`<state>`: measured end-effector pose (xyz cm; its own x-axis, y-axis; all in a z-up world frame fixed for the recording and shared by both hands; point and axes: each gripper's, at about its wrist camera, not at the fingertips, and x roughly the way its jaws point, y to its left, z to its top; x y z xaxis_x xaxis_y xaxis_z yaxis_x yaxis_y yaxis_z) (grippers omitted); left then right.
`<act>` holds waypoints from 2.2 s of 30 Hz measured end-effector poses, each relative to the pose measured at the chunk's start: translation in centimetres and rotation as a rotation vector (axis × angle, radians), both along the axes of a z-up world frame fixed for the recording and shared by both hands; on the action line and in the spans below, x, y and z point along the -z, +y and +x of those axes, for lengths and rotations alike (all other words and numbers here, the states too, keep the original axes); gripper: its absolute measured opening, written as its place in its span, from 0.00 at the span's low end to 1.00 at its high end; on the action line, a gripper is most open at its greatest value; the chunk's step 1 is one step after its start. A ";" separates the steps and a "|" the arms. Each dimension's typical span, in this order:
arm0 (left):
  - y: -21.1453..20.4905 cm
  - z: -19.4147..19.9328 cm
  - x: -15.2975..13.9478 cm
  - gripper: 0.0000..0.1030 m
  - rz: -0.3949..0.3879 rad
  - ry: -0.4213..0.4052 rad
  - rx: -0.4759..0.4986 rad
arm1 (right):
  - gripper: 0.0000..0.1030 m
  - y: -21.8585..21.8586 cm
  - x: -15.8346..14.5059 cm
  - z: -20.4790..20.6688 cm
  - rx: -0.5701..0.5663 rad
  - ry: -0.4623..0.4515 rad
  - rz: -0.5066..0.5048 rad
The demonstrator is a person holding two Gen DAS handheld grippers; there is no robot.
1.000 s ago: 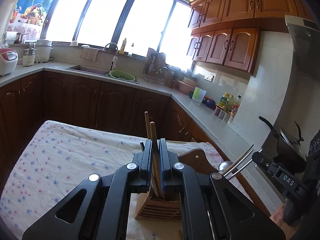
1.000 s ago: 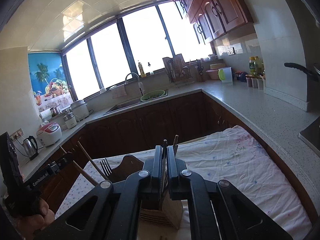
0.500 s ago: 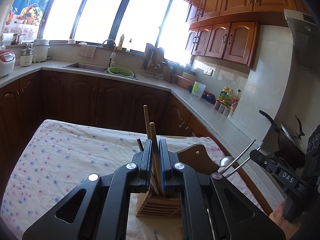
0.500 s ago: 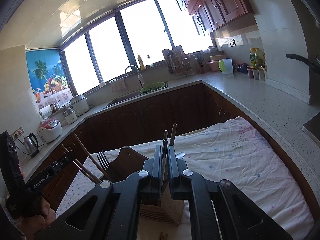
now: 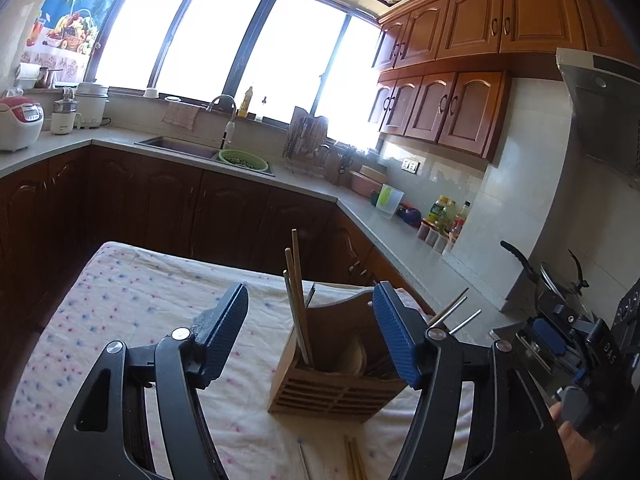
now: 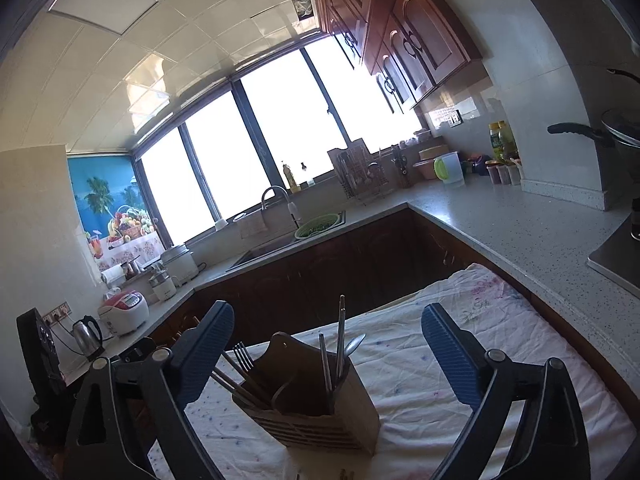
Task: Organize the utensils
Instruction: 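Lower both chopsticks into the caddy and open both grippers, then move the right gripper back and close it on a wooden chopstick, then lower the left gripper onto a wooden chopstick and close on it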
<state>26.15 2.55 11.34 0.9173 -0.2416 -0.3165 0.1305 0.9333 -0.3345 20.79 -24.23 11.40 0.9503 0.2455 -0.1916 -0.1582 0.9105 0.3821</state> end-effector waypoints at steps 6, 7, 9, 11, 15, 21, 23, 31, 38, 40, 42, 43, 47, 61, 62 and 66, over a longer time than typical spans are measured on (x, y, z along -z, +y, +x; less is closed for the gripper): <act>0.5 -2.8 2.8 0.66 -0.005 0.075 -0.011 | 0.94 -1.0 1.9 -3.1 0.009 0.030 0.013; 0.5 -3.3 3.5 0.66 -0.008 0.089 -0.010 | 0.94 -1.1 2.3 -3.6 0.012 0.036 0.013; 0.5 -4.3 5.0 0.67 -0.002 0.123 -0.013 | 0.94 -1.2 3.3 -4.7 0.022 0.049 0.001; 0.5 -5.2 6.6 0.67 0.003 0.163 -0.008 | 0.94 -1.1 4.5 -5.7 0.027 0.069 -0.015; 0.8 -6.6 9.3 0.68 0.000 0.231 -0.010 | 0.94 -0.9 7.3 -7.2 0.016 0.137 -0.042; 0.8 -8.2 12.3 0.68 -0.010 0.305 -0.015 | 0.94 -0.9 11.1 -8.8 0.010 0.228 -0.039; 0.7 -8.6 13.1 0.67 -0.008 0.326 -0.014 | 0.94 -1.0 11.8 -9.1 0.009 0.248 -0.038; 1.6 -9.4 14.6 0.68 -0.012 0.376 -0.037 | 0.86 1.1 12.8 -8.4 -0.038 0.331 -0.130; 2.3 -9.5 15.2 0.67 -0.014 0.409 -0.049 | 0.40 6.5 16.4 -5.5 -0.178 0.520 -0.298; 2.5 -9.5 15.4 0.68 -0.018 0.415 -0.051 | 0.31 7.7 17.4 -5.0 -0.198 0.555 -0.341; 2.6 -9.5 15.5 0.67 -0.023 0.424 -0.051 | 0.25 8.6 18.3 -4.5 -0.223 0.590 -0.371; 2.5 -9.5 15.5 0.67 -0.023 0.427 -0.047 | 0.22 8.9 18.7 -4.3 -0.235 0.608 -0.382; 1.5 -9.0 15.4 0.67 -0.008 0.438 -0.021 | 0.14 8.8 18.8 -4.1 -0.217 0.614 -0.409; -10.4 -3.6 15.8 0.62 0.263 0.505 0.214 | 0.14 -1.8 18.2 -6.6 -0.055 0.643 -0.282; -11.1 -3.2 16.1 0.55 0.283 0.517 0.220 | 0.14 -2.1 17.9 -6.7 -0.049 0.635 -0.276; -12.8 -1.7 17.1 0.38 0.344 0.548 0.235 | 0.14 -3.1 17.2 -7.2 -0.045 0.609 -0.238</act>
<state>24.48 -10.22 -5.79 0.5390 -0.2172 -0.8138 0.2389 0.9659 -0.0996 13.63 -27.32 -5.79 0.6447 0.1673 -0.7459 -0.0175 0.9787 0.2043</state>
